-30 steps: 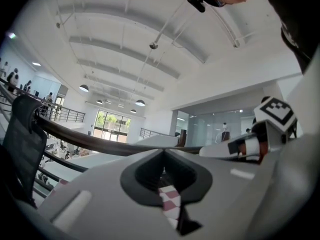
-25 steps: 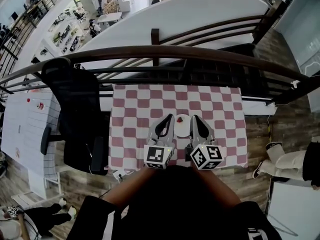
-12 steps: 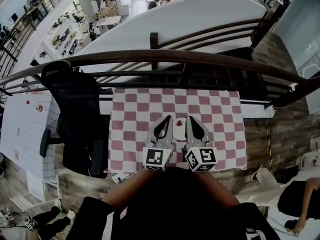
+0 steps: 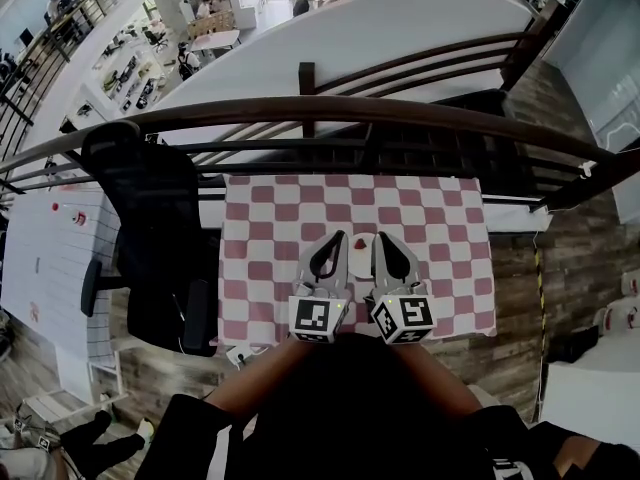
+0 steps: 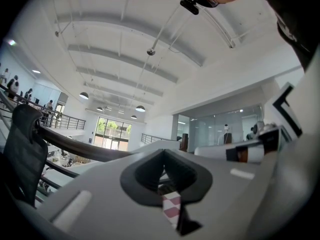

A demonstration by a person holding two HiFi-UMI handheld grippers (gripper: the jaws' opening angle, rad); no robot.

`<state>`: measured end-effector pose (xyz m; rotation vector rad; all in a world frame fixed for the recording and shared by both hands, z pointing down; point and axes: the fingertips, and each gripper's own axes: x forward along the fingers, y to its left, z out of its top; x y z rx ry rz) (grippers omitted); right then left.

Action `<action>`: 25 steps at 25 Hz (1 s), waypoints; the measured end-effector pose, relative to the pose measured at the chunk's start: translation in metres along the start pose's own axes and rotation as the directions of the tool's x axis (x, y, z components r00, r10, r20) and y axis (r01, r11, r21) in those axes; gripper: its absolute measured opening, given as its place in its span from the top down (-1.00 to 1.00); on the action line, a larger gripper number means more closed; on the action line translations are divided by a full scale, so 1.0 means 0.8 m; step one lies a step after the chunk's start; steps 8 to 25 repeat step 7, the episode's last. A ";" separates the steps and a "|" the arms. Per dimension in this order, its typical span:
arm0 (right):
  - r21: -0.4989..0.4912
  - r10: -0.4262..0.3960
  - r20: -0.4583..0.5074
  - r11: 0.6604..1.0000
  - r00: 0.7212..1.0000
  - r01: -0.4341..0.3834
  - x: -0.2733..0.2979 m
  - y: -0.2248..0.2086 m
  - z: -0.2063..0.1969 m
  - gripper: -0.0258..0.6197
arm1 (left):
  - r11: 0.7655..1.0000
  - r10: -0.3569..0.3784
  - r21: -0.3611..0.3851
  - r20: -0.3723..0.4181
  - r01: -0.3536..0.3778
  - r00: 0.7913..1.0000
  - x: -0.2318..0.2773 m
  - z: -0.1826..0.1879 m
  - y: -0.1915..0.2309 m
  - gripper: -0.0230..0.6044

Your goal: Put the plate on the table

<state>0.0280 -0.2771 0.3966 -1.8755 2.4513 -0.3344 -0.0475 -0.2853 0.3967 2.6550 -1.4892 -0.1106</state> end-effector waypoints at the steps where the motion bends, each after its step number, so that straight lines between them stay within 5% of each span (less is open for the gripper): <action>1: -0.001 0.001 0.003 1.000 1.000 -0.001 0.000 0.000 0.001 0.93 | 1.000 0.000 0.002 0.000 0.000 1.000 0.000 -0.001 0.000 0.90; 25: -0.011 0.000 0.010 1.000 1.000 0.001 0.003 -0.001 0.000 0.93 | 1.000 -0.001 0.030 0.009 0.000 1.000 0.003 0.001 0.001 0.90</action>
